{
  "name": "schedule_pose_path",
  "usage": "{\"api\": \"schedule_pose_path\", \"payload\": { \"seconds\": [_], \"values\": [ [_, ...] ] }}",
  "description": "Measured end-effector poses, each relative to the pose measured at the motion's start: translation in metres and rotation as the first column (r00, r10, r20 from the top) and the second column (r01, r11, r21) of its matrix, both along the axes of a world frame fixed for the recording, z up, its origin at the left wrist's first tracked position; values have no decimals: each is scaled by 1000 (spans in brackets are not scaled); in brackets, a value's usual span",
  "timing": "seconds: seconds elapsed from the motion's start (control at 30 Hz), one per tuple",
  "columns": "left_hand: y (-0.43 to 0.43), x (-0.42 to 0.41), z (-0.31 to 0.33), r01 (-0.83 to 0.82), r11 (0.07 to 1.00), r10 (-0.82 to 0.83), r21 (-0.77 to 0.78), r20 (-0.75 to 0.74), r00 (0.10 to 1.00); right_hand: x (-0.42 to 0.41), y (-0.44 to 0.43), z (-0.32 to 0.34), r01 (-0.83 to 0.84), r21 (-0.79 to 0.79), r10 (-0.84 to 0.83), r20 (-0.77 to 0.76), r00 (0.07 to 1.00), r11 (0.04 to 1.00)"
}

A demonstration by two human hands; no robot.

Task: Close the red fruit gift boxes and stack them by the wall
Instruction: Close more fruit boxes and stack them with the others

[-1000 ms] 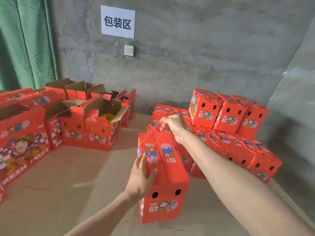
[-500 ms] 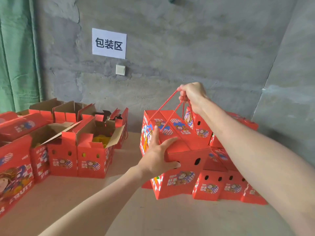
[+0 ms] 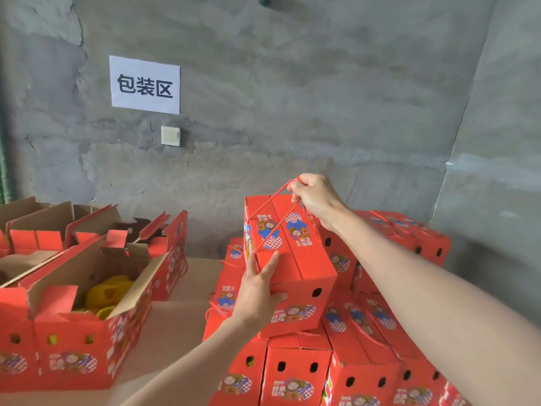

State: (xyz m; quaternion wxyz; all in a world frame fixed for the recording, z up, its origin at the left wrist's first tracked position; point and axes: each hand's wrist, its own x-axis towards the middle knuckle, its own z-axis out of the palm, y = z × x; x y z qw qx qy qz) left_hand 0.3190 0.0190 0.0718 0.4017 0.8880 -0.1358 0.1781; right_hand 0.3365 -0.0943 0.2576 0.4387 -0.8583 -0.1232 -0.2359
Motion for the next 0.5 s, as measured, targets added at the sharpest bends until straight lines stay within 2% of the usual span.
{"api": "schedule_pose_path", "payload": {
  "seconds": [0.07,0.1,0.17,0.2,0.23,0.33,0.4,0.43,0.47,0.5],
  "values": [
    [-12,34,2,-12,1000,12,-8,-18,1000,30,-16,-3,1,-105,-5,-33,999,994],
    [-17,50,4,-25,1000,25,-4,-21,999,43,-22,-9,31,-246,-49,-69,996,969],
    [-23,81,9,-22,1000,22,7,-9,1000,63,-31,-31,175,-564,-243,-47,969,807],
    [-24,95,11,8,1000,-8,1,-1,1000,70,-36,-48,240,-641,-302,14,953,729],
    [-25,105,12,38,999,-38,-12,10,999,75,-41,-69,255,-677,-297,55,953,690],
    [-20,121,-1,93,987,-90,-134,35,995,87,-53,-134,118,-789,-111,63,992,603],
    [-14,124,-24,99,978,-104,-184,-21,994,101,-58,-161,162,-836,-111,121,986,524],
    [-10,125,-40,80,991,-87,-104,-66,994,111,-58,-167,196,-833,-118,158,980,516],
    [-5,126,-59,38,996,-28,83,-114,993,120,-58,-170,220,-826,-124,181,976,518],
    [0,127,-80,-12,952,65,306,-166,984,130,-57,-170,230,-819,-134,188,973,526]
  ]
}}
